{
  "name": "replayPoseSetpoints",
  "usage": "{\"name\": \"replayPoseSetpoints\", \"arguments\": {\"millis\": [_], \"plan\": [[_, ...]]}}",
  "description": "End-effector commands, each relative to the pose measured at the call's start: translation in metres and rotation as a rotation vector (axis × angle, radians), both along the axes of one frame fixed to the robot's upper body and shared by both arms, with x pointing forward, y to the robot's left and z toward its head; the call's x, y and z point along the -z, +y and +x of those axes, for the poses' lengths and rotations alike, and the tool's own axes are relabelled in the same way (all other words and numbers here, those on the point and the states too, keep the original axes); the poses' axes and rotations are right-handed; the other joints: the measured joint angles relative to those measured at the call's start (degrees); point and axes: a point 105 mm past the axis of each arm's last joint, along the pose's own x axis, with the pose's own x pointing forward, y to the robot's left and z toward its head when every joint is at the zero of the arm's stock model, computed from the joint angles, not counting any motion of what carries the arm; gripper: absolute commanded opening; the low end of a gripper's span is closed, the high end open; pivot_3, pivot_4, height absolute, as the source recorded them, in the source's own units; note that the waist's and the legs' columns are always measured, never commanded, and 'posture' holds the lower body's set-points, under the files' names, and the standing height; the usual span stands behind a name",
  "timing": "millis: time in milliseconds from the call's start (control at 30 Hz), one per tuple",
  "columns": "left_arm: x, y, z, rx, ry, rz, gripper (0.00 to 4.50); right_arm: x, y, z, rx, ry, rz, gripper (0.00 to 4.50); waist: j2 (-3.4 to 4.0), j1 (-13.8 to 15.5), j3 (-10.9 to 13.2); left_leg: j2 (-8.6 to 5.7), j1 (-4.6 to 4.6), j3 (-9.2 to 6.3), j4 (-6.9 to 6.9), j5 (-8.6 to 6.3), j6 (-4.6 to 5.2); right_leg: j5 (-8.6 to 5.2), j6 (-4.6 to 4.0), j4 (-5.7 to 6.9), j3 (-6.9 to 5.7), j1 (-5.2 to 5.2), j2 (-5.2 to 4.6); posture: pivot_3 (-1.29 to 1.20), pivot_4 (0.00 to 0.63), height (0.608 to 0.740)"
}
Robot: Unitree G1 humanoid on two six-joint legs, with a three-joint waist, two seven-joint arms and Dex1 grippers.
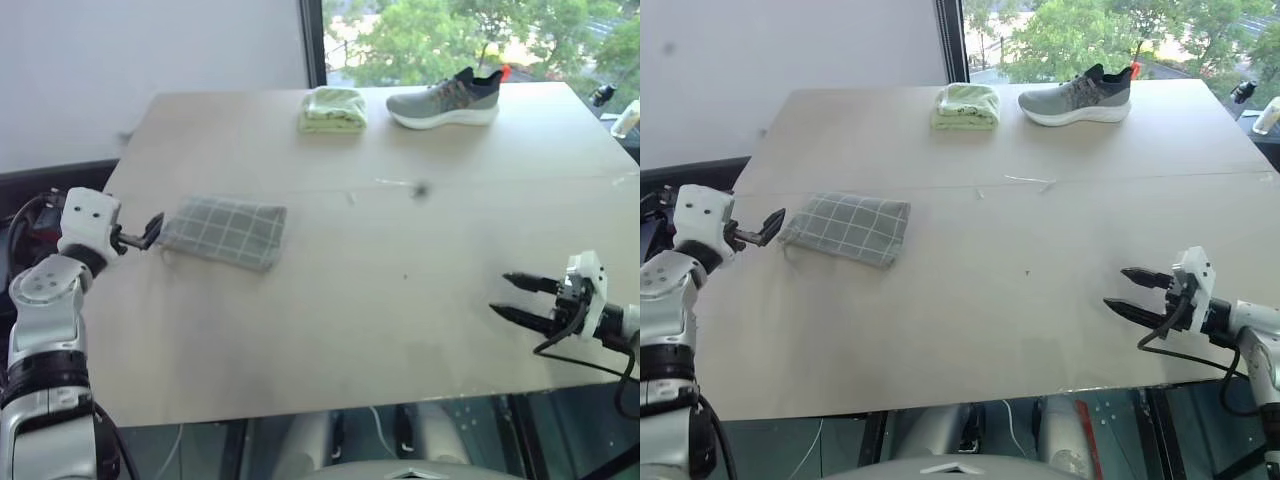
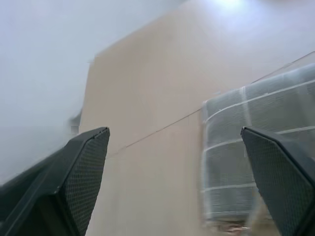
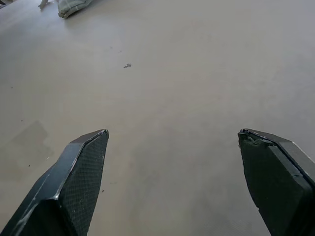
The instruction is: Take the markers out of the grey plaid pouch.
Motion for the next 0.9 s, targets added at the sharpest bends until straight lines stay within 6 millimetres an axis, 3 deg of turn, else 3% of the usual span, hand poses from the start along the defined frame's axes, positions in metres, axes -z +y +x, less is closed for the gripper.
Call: {"name": "replayPoseSetpoints", "arguments": {"millis": [33,233,433,700,900], "plan": [[0.008,0.011,0.011,-0.065,0.058,0.024,4.43,-0.012,-0.001,-0.002,0.015,-0.056,0.008,4.27,-0.14,0.0,0.1,-0.01,0.00,0.01,0.01,0.00,0.00,0.00,0.01,0.02,0.00,0.00,0.00,0.00,0.150,0.740],[0.040,0.004,0.014,-0.004,0.239,0.037,4.43,-0.013,0.000,-0.005,0.031,-0.063,0.011,4.27,-0.30,-0.1,0.1,0.01,0.03,-0.01,0.02,0.01,-0.01,0.00,0.02,0.09,-0.05,0.00,0.06,0.00,0.150,0.740],[0.068,-0.030,-0.021,0.294,0.468,-0.080,4.43,-0.012,0.000,-0.008,0.039,-0.062,0.011,4.27,0.01,-0.4,-0.1,0.07,0.14,0.13,-0.01,0.00,-0.02,0.00,0.01,0.13,0.16,0.00,-0.01,0.00,0.150,0.740],[0.065,-0.072,-0.078,0.520,0.673,-0.185,4.43,-0.013,0.004,-0.003,0.025,-0.064,0.014,4.27,0.33,-0.5,-0.2,0.07,0.21,0.17,-0.03,-0.29,0.00,-0.15,-0.25,0.15,0.40,-0.01,-0.29,0.00,0.150,0.740],[0.056,-0.104,-0.106,0.618,0.744,-0.246,4.43,-0.012,0.008,-0.001,0.013,-0.066,0.016,4.27,0.35,-0.1,-0.2,0.08,0.17,0.16,-0.08,-0.30,-0.02,-0.15,-0.26,0.13,0.38,-0.06,-0.28,0.00,0.150,0.740]]}}
